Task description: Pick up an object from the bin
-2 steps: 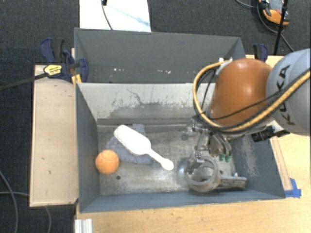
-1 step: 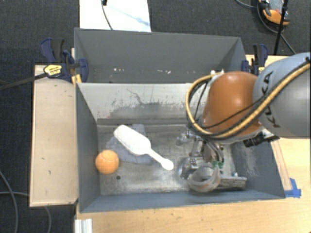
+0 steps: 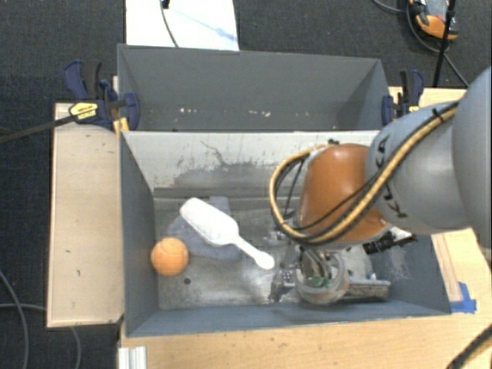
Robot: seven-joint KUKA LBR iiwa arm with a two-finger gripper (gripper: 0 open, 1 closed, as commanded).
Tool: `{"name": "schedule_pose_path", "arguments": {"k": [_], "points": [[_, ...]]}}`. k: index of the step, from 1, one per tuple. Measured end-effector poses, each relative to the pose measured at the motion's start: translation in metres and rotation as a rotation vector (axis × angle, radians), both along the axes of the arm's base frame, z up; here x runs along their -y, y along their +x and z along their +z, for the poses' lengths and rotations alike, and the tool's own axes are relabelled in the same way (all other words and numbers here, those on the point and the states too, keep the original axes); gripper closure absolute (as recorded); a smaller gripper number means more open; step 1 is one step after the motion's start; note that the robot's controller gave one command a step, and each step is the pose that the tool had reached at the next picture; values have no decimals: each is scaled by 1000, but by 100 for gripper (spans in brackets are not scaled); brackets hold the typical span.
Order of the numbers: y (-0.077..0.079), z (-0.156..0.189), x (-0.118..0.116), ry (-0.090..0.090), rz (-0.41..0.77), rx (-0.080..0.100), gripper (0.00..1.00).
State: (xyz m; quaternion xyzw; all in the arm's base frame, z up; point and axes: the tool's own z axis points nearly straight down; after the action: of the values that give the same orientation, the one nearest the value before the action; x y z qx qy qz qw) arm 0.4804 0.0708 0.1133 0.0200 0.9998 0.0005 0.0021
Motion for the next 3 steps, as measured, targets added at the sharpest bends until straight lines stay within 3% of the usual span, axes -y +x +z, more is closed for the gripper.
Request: {"name": "schedule_pose_path", "arguments": {"k": [1, 2, 3], "points": [[26, -40, 2, 1, -46, 0, 0], [20, -40, -32, 2, -88, 2, 100], [20, -40, -32, 2, -89, 2, 100]]}}
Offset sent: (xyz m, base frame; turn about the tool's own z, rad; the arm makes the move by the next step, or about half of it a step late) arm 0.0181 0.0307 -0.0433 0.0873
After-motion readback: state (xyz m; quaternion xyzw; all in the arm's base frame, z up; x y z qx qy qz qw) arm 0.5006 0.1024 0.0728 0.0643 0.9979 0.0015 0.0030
